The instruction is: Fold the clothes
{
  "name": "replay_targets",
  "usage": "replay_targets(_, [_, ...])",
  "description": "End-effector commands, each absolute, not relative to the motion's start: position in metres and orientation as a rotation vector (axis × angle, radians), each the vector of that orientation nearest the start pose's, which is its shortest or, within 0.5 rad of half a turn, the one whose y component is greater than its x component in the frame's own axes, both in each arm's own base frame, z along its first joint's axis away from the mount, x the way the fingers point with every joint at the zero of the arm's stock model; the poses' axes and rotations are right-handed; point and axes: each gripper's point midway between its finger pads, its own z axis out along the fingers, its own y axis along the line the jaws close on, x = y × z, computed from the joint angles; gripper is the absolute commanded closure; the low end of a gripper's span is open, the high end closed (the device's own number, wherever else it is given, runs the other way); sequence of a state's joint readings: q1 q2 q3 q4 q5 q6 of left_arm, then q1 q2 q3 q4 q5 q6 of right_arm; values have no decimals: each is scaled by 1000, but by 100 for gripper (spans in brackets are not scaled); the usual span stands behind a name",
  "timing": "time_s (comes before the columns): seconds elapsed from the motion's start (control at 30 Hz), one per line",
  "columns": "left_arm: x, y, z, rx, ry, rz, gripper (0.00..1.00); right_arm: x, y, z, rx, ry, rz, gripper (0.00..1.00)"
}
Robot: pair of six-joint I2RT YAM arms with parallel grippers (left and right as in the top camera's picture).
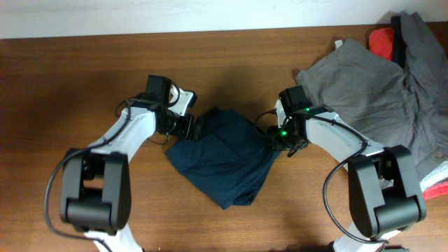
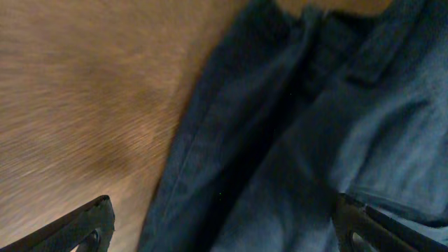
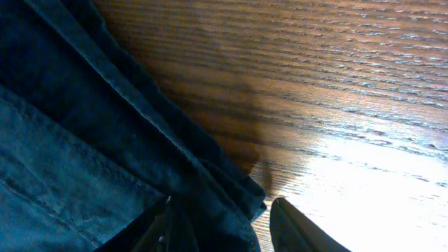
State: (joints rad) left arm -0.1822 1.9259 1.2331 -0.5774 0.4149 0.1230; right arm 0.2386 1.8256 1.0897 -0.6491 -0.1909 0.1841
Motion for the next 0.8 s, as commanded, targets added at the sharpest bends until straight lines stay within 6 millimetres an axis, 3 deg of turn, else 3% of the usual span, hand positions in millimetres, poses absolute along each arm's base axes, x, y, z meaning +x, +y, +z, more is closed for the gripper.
replay_targets(0.0, [384, -169, 24, 681, 2670, -842, 1, 331, 110, 2, -90, 3006, 304, 51])
replay_targets(0.17, [355, -191, 8, 681, 2725, -1092, 11, 331, 110, 2, -90, 3006, 304, 51])
replay_targets(0.2, [352, -192, 5, 693, 2734, -1095, 23, 331, 110, 2, -90, 3006, 304, 51])
replay_targets(0.27, [348, -194, -2, 716, 2751, -1097, 37, 331, 109, 2, -90, 3008, 303, 51])
replay_targets(0.3, [347, -194, -3, 718, 2752, -1095, 51, 330, 109, 2, -90, 3009, 303, 51])
replay_targets(0.37, [348, -194, -4, 747, 2734, -1088, 92, 328, 109, 2, -89, 3021, 301, 51])
replay_targets(0.4, [350, -194, -3, 746, 2732, -1086, 98, 326, 108, 2, -88, 3026, 299, 51])
replay_targets(0.47, [354, -191, -1, 737, 2727, -1080, 100, 323, 107, 2, -85, 3039, 295, 51])
replay_targets(0.6, [376, -151, 3, 616, 2834, -828, 100, 327, 86, 27, -31, 3051, 180, 52])
replay_targets(0.67, [394, -104, 9, 417, 2922, -550, 99, 337, 71, 52, 7, 3019, 122, 53])
replay_targets(0.77, [413, -48, 29, 169, 2917, -333, 99, 348, 54, 94, 63, 2958, 75, 52])
